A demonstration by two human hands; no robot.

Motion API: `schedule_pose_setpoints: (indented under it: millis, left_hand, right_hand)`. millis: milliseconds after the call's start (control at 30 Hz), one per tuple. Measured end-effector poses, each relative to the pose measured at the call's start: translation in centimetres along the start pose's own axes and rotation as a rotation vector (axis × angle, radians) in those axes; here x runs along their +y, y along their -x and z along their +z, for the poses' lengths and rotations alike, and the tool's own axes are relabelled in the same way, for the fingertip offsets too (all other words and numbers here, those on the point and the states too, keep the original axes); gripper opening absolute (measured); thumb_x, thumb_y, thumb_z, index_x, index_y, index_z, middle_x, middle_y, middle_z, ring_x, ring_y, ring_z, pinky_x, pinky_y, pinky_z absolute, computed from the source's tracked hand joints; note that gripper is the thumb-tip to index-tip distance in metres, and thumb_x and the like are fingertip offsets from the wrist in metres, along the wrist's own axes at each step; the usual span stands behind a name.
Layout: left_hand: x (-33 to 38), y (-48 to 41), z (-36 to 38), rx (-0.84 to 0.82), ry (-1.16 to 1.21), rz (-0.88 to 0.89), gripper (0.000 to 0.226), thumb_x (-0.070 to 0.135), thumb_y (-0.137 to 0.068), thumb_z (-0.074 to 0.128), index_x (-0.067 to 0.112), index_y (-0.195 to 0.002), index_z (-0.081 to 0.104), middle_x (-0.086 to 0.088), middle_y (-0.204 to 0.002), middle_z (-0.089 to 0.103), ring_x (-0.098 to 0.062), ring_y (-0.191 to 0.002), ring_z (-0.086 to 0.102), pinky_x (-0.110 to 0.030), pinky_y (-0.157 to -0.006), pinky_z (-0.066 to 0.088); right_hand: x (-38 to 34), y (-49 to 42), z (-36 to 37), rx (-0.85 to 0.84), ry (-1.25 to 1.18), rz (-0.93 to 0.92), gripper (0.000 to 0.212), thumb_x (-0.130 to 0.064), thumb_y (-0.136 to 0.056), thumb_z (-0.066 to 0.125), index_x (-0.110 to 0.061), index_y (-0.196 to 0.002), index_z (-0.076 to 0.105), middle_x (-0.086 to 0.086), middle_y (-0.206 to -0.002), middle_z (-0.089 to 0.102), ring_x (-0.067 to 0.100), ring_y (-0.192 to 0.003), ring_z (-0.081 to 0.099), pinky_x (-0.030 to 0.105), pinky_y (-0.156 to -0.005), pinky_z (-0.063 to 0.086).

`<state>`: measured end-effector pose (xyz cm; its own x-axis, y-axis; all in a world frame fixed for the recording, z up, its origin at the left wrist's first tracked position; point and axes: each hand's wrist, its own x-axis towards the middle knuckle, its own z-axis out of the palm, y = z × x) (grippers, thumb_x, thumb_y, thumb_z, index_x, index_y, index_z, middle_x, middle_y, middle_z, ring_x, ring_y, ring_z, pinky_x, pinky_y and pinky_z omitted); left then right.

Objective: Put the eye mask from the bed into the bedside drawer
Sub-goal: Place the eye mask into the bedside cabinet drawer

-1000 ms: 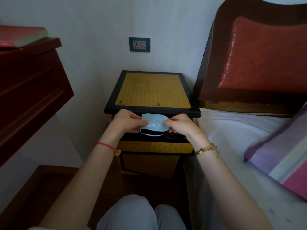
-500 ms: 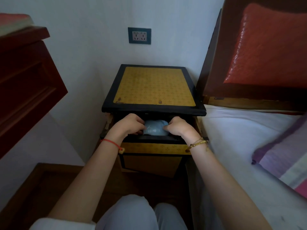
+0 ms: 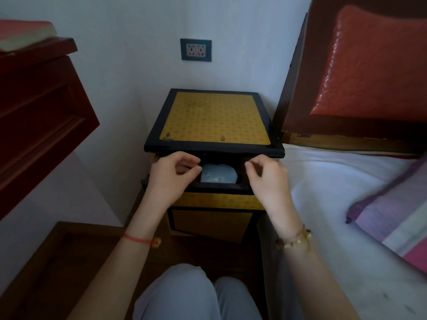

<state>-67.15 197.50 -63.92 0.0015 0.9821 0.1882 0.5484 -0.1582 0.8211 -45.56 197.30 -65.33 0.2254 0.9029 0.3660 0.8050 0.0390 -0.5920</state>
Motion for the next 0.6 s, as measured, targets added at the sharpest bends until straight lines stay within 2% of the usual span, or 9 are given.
schedule_pose_setpoints:
  millis: [67, 133, 200, 267, 367, 433, 600]
  left_hand:
    - [-0.3, 2.4, 0.4, 0.061, 0.039, 0.063, 0.017, 0.024, -0.085, 0.076, 0.023, -0.102, 0.074, 0.013, -0.091, 0.073, 0.001, -0.085, 0.069, -0.006, -0.073, 0.052]
    - [-1.1, 4.2, 1.2, 0.123, 0.046, 0.074, 0.017, 0.021, -0.083, 0.078, 0.023, -0.099, 0.071, 0.012, -0.088, 0.070, 0.001, -0.084, 0.066, -0.007, -0.070, 0.051]
    - [-2.2, 5.6, 2.2, 0.186, 0.034, 0.047, 0.017, 0.019, -0.083, 0.078, 0.021, -0.098, 0.070, 0.010, -0.087, 0.068, 0.001, -0.078, 0.064, -0.007, -0.068, 0.050]
    - [-3.0, 6.4, 2.9, 0.219, 0.018, 0.035, 0.015, 0.018, -0.085, 0.077, 0.019, -0.098, 0.069, 0.006, -0.089, 0.070, -0.002, -0.081, 0.065, -0.008, -0.071, 0.051]
    - [-3.7, 6.6, 3.5, 0.226, -0.025, 0.059, 0.017, 0.012, -0.087, 0.074, 0.014, -0.104, 0.070, 0.001, -0.101, 0.071, -0.012, -0.095, 0.068, -0.021, -0.086, 0.055]
    - [-3.8, 6.5, 3.6, 0.234, -0.034, 0.074, 0.019, 0.008, -0.089, 0.071, 0.011, -0.107, 0.070, -0.001, -0.104, 0.069, -0.014, -0.099, 0.066, -0.030, -0.090, 0.056]
    - [-4.3, 5.7, 3.7, 0.206, -0.053, 0.119, 0.021, 0.005, -0.092, 0.066, 0.011, -0.112, 0.069, -0.001, -0.109, 0.067, -0.014, -0.103, 0.065, -0.028, -0.092, 0.054]
  right_hand:
    - [0.1, 2.7, 0.0, 0.241, -0.086, -0.106, 0.017, -0.023, -0.095, 0.058, -0.010, -0.095, 0.069, 0.000, -0.087, 0.066, 0.013, -0.082, 0.058, 0.008, -0.071, 0.036]
    - [0.4, 5.1, 0.6, 0.307, -0.203, -0.126, 0.013, -0.019, -0.095, 0.059, -0.010, -0.091, 0.066, -0.001, -0.082, 0.063, 0.010, -0.076, 0.057, 0.008, -0.069, 0.037]
    - [0.9, 7.0, 1.6, 0.258, -0.291, -0.105, 0.012, -0.020, -0.095, 0.060, -0.011, -0.089, 0.066, -0.001, -0.076, 0.063, 0.010, -0.069, 0.059, 0.011, -0.064, 0.041]
    - [1.2, 8.1, 2.6, 0.193, -0.348, -0.071, 0.011, -0.021, -0.095, 0.060, -0.013, -0.090, 0.066, -0.001, -0.072, 0.064, 0.009, -0.066, 0.061, 0.013, -0.059, 0.043]
    - [1.1, 8.7, 3.5, 0.106, -0.457, -0.017, 0.010, -0.018, -0.095, 0.059, -0.014, -0.097, 0.068, -0.002, -0.083, 0.071, 0.006, -0.077, 0.067, 0.012, -0.067, 0.050]
    - [1.0, 8.7, 3.9, 0.078, -0.503, 0.008, 0.011, -0.016, -0.096, 0.057, -0.014, -0.098, 0.068, -0.005, -0.088, 0.072, -0.002, -0.085, 0.066, 0.006, -0.071, 0.048]
    - [1.3, 7.8, 4.6, 0.074, -0.486, 0.038, 0.015, -0.017, -0.097, 0.054, -0.013, -0.100, 0.068, -0.005, -0.091, 0.073, -0.010, -0.090, 0.064, 0.002, -0.071, 0.045]
